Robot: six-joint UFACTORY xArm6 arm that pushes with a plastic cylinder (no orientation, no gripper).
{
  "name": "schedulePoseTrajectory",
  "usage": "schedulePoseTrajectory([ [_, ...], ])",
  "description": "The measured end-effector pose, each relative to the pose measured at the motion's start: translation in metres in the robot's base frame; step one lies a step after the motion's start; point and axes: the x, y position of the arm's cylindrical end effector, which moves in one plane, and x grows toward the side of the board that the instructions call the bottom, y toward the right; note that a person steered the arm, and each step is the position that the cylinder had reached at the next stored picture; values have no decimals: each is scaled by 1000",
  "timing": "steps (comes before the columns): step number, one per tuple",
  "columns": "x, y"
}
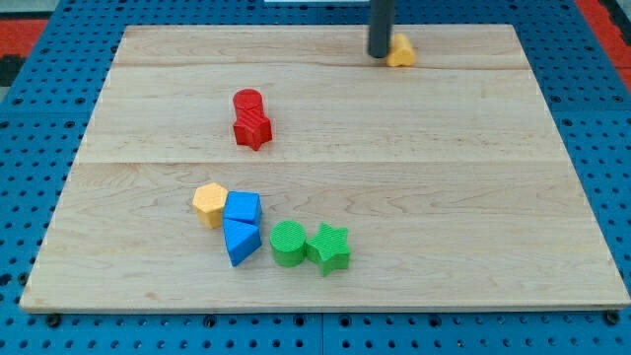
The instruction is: Move your arm closer to the yellow hexagon
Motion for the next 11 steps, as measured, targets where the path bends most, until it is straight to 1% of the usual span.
schedulePoseTrajectory([
  [1,-1,36],
  [2,39,3],
  [3,156,-3],
  [4,186,-69],
  [6,188,-263],
  [7,254,-322],
  [8,302,-319],
  [9,261,-259],
  [10,252,-178],
  [11,252,-172],
])
